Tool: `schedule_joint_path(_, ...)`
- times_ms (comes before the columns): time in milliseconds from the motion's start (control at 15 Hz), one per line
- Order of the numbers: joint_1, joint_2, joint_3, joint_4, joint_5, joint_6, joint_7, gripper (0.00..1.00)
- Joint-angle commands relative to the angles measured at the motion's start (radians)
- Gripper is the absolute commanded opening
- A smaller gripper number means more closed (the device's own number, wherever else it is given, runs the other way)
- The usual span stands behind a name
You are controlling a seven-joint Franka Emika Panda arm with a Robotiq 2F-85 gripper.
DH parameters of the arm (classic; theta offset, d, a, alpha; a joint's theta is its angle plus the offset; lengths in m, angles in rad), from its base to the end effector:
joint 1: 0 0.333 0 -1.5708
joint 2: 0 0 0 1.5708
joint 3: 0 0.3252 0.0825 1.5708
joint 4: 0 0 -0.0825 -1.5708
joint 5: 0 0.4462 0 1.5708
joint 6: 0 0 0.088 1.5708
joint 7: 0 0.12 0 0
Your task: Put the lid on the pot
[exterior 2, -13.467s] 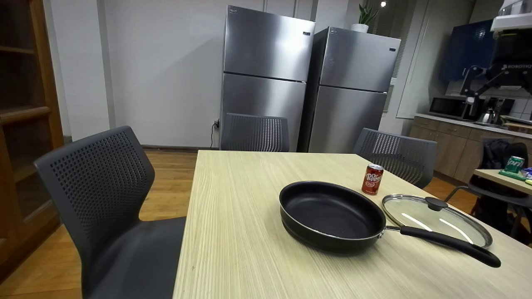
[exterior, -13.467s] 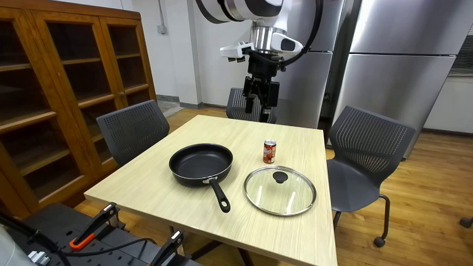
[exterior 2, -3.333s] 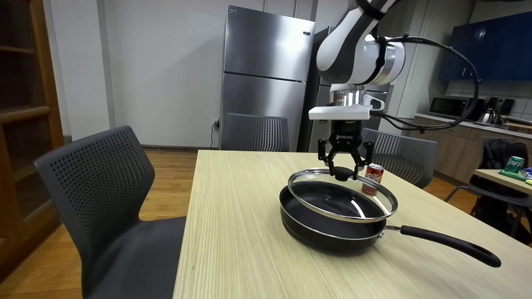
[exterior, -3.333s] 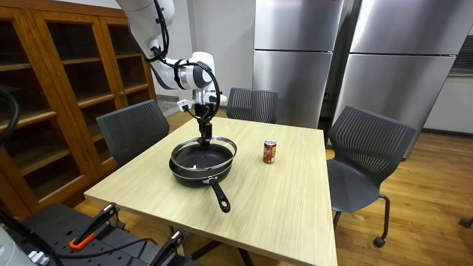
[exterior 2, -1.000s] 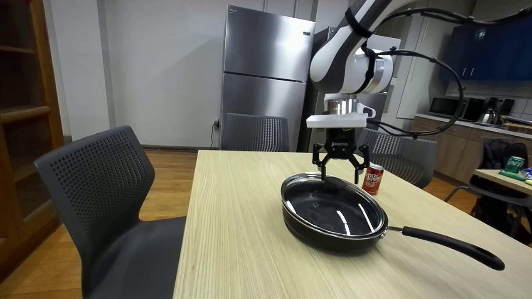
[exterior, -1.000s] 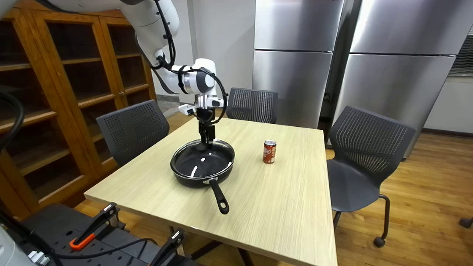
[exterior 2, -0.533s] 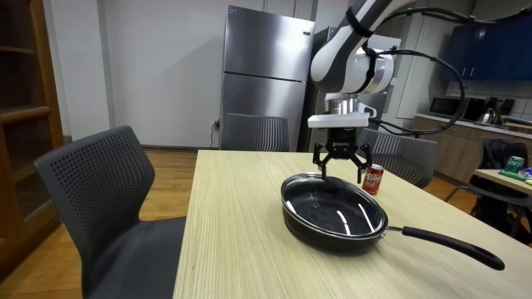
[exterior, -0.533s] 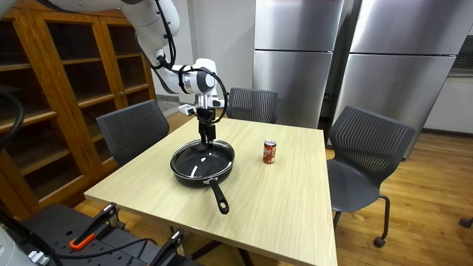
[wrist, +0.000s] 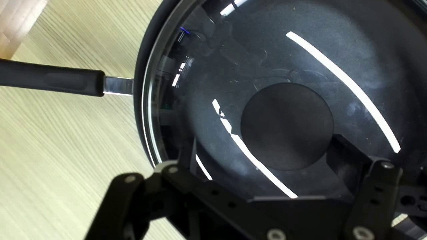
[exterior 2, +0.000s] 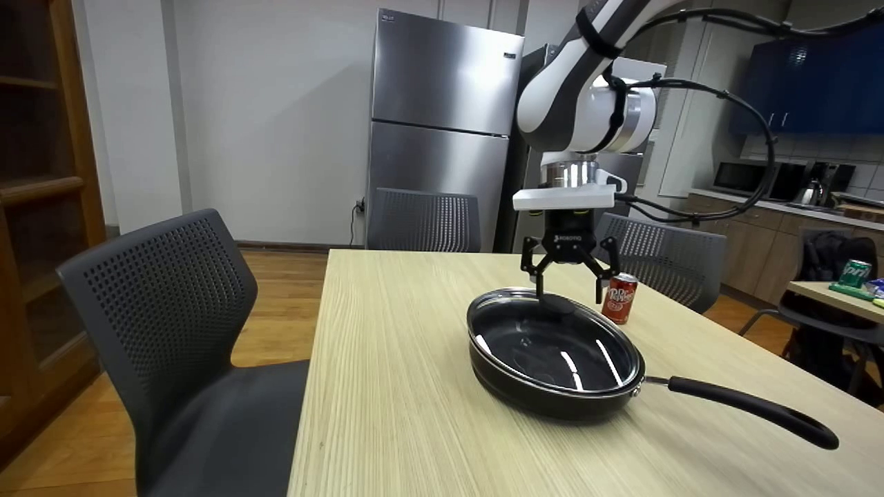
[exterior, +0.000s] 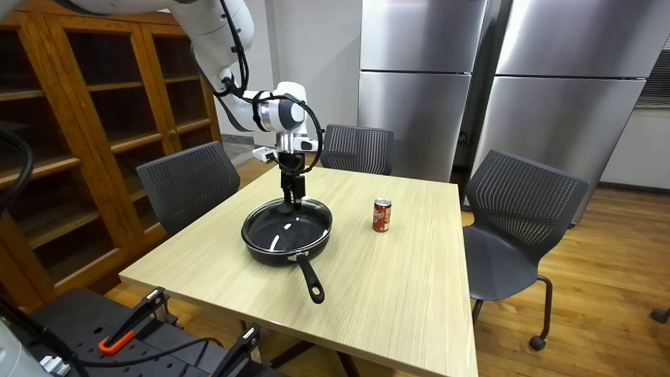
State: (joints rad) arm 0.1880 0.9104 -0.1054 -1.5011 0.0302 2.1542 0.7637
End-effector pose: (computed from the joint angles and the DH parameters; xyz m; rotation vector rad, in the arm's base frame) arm 0.7190 0.0672 0.0542 2.7984 -0.9758 -0.3031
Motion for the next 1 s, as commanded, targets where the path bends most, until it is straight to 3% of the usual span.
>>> schedule_joint_path(0,-0.008,-0.084,0.007,-0.085,-0.004,0.015,-0.027,1.0)
schedule_joint_path(933,-0.01,-0.267,-0.034,-0.314,-0.028,0.106,-0.009,1.0)
